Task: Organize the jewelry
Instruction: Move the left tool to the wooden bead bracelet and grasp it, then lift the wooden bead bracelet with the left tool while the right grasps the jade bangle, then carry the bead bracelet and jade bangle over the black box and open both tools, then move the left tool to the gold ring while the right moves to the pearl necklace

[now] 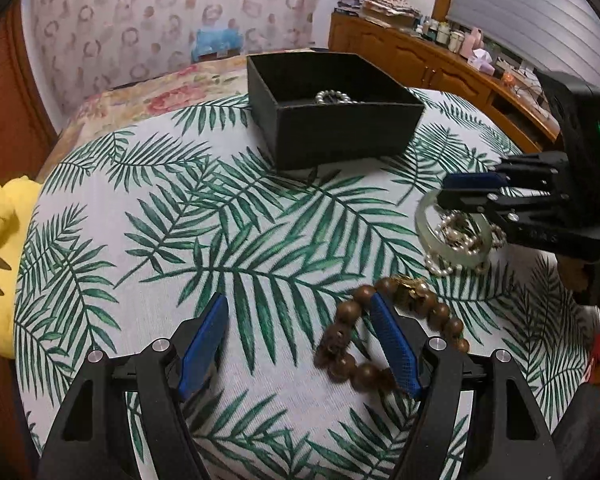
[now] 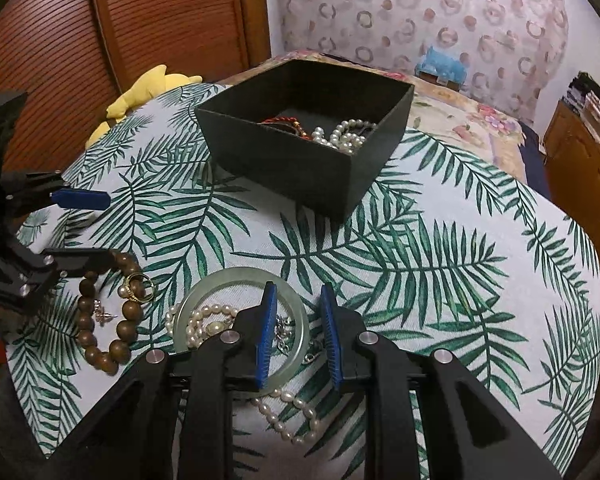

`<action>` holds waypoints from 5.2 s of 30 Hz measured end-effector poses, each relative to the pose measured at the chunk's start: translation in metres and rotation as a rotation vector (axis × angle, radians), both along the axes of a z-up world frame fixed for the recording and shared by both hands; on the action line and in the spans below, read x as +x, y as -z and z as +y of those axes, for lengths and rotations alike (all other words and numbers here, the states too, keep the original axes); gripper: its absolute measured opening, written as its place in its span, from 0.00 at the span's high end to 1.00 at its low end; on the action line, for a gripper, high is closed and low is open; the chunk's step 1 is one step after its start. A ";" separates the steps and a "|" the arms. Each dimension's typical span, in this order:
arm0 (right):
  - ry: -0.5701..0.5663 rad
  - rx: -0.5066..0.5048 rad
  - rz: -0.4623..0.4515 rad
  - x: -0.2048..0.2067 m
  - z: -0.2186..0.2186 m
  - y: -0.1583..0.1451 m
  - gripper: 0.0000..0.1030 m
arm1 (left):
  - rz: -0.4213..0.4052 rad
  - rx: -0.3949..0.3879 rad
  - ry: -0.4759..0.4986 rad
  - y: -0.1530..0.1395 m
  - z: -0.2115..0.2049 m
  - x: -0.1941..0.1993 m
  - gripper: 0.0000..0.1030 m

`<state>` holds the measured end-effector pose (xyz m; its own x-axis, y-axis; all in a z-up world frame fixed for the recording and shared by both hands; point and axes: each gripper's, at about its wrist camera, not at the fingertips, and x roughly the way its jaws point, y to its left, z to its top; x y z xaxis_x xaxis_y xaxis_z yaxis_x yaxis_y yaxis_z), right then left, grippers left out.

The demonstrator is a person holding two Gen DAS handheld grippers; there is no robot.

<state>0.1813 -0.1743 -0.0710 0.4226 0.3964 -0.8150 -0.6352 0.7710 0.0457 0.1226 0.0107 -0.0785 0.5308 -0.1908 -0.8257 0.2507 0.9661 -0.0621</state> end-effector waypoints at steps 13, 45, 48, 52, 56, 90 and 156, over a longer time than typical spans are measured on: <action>-0.050 -0.027 -0.002 0.001 0.007 0.000 0.76 | -0.002 -0.001 0.005 0.005 -0.006 -0.012 0.61; -0.001 0.064 -0.088 -0.009 -0.009 -0.030 0.92 | -0.214 -0.113 0.024 -0.084 -0.003 -0.004 0.86; 0.006 0.073 -0.096 -0.008 -0.011 -0.035 0.92 | -0.231 -0.115 0.031 -0.091 -0.002 0.001 0.86; 0.014 0.086 -0.103 -0.007 -0.013 -0.040 0.92 | -0.247 -0.112 0.039 -0.099 -0.004 0.008 0.86; 0.014 0.096 -0.113 -0.005 -0.014 -0.047 0.92 | -0.259 -0.110 0.047 -0.105 -0.005 0.015 0.86; 0.010 0.096 -0.184 0.081 0.022 -0.066 0.91 | -0.323 -0.063 0.034 -0.125 -0.004 0.102 0.86; 0.059 0.035 -0.012 -0.017 -0.039 -0.025 0.82 | -0.078 -0.023 -0.005 -0.032 0.009 0.042 0.47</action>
<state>0.1641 -0.2129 -0.0457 0.4555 0.3991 -0.7958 -0.5892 0.8052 0.0665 0.1641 0.0196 -0.0462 0.5944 -0.2064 -0.7772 0.2505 0.9659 -0.0650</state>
